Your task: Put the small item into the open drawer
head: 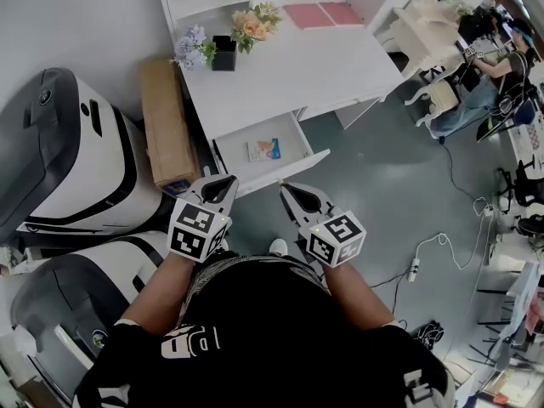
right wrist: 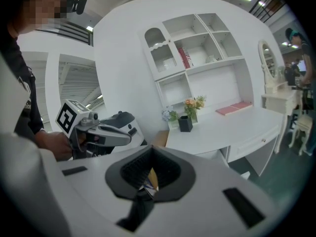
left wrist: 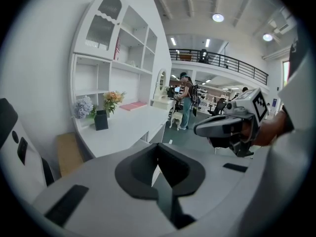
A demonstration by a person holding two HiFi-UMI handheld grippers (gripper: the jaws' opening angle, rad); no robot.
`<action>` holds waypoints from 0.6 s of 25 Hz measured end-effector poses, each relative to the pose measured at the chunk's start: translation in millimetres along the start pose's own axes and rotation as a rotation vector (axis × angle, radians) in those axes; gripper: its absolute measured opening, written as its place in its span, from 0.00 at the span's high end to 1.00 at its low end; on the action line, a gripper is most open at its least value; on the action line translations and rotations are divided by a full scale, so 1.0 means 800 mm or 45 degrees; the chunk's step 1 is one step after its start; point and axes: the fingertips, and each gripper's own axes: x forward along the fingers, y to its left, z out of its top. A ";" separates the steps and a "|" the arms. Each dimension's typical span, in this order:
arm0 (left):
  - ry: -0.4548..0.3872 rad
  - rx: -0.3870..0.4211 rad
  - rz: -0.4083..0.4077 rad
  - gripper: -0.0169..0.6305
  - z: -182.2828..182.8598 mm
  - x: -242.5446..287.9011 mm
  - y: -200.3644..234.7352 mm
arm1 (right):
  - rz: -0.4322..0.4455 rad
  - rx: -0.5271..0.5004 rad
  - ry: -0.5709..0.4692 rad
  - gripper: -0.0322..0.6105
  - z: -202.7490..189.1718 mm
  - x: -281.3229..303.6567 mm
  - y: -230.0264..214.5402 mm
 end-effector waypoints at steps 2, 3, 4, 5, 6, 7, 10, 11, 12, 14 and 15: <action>0.000 0.001 0.001 0.95 0.000 0.000 0.001 | 0.005 0.000 0.001 0.94 0.000 0.000 0.001; -0.001 0.001 0.002 0.95 0.001 0.000 0.001 | 0.007 -0.001 0.002 0.94 0.000 0.000 0.002; -0.002 0.001 0.003 0.95 0.001 0.000 0.001 | 0.007 -0.002 0.004 0.94 -0.001 0.000 0.002; -0.003 0.002 0.003 0.95 0.002 0.000 0.001 | 0.008 -0.004 0.005 0.94 -0.001 -0.001 0.002; -0.004 0.002 0.003 0.95 0.002 0.000 0.001 | 0.008 -0.005 0.005 0.94 -0.001 -0.001 0.002; -0.005 0.002 0.002 0.95 0.002 0.000 0.000 | 0.008 -0.005 0.005 0.94 -0.001 -0.001 0.002; -0.005 0.004 0.001 0.95 0.004 0.003 -0.001 | 0.007 0.000 0.004 0.94 -0.001 -0.001 -0.001; -0.005 0.004 0.000 0.95 0.005 0.004 -0.001 | 0.007 0.002 0.004 0.94 -0.001 -0.001 -0.003; -0.006 0.003 0.001 0.95 0.006 0.004 -0.001 | 0.007 0.002 0.005 0.94 0.000 0.000 -0.004; -0.008 0.002 0.003 0.95 0.006 0.005 0.000 | 0.012 0.000 0.005 0.94 0.001 0.001 -0.004; -0.009 0.001 0.004 0.95 0.007 0.005 0.001 | 0.014 -0.001 0.005 0.94 0.001 0.001 -0.003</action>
